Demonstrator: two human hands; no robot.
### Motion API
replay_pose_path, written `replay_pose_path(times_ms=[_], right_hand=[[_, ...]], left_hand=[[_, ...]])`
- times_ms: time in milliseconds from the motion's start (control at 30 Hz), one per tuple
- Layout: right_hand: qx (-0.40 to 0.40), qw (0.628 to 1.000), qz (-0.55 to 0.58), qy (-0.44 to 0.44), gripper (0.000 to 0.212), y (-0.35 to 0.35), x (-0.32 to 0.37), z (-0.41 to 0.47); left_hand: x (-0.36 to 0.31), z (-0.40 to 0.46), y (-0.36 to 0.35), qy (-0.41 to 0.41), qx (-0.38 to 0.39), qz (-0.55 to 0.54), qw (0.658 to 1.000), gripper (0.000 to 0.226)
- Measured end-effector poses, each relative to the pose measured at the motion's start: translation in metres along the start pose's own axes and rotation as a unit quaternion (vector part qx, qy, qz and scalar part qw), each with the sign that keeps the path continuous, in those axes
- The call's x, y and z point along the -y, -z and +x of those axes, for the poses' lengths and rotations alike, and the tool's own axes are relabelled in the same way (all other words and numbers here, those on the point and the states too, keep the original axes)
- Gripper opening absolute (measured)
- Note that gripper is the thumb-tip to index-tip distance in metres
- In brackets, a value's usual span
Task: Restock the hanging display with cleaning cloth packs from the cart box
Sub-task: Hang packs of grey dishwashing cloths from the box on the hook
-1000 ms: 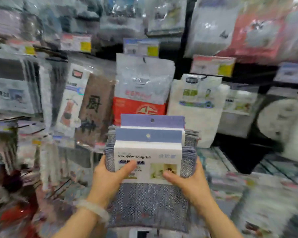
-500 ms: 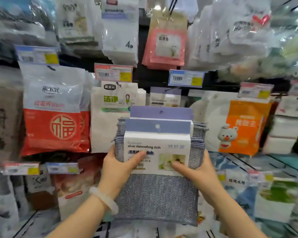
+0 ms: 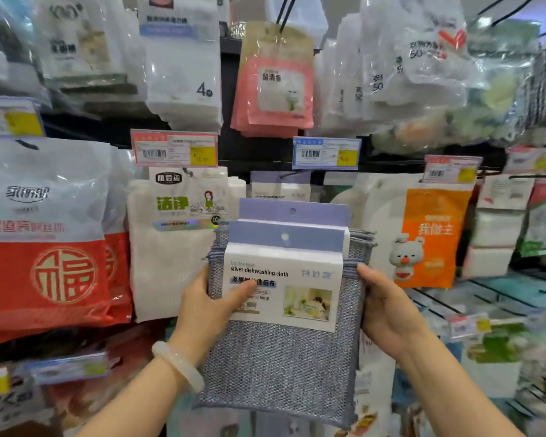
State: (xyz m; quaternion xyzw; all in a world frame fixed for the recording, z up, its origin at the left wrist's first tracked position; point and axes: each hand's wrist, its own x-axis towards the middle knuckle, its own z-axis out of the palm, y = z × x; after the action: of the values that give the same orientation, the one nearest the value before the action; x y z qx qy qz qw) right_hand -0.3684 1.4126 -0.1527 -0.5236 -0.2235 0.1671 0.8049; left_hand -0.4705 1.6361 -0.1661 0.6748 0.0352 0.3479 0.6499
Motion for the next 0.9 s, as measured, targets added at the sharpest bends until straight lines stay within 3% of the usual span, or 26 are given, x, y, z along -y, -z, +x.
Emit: replay_pose_path(times_ms=[133,267,600,700,900], right_hand=[[-0.004,0.999,0.029,0.013,0.033,0.002,0.0,0.006],[0.002,0.998,0.06,0.009,0.05,0.009,0.005,0.015],[0.05,0.996,0.076,0.0,0.028,0.026,0.022,0.055],[0.053,0.995,0.088,-0.006,0.033,0.026,0.02,0.06],[0.054,0.994,0.092,-0.025,0.038,0.033,0.017,0.067]], left_hand=[[-0.001,0.012,-0.002,-0.035,0.013,0.026,0.999,0.029],[0.001,0.023,-0.008,-0.03,0.009,0.0,1.0,0.043],[0.004,0.034,-0.018,0.007,-0.016,-0.042,0.999,0.051],[0.004,0.03,-0.017,0.03,-0.002,-0.068,0.997,0.058],[-0.001,0.027,-0.01,0.067,0.026,-0.108,0.992,0.05]])
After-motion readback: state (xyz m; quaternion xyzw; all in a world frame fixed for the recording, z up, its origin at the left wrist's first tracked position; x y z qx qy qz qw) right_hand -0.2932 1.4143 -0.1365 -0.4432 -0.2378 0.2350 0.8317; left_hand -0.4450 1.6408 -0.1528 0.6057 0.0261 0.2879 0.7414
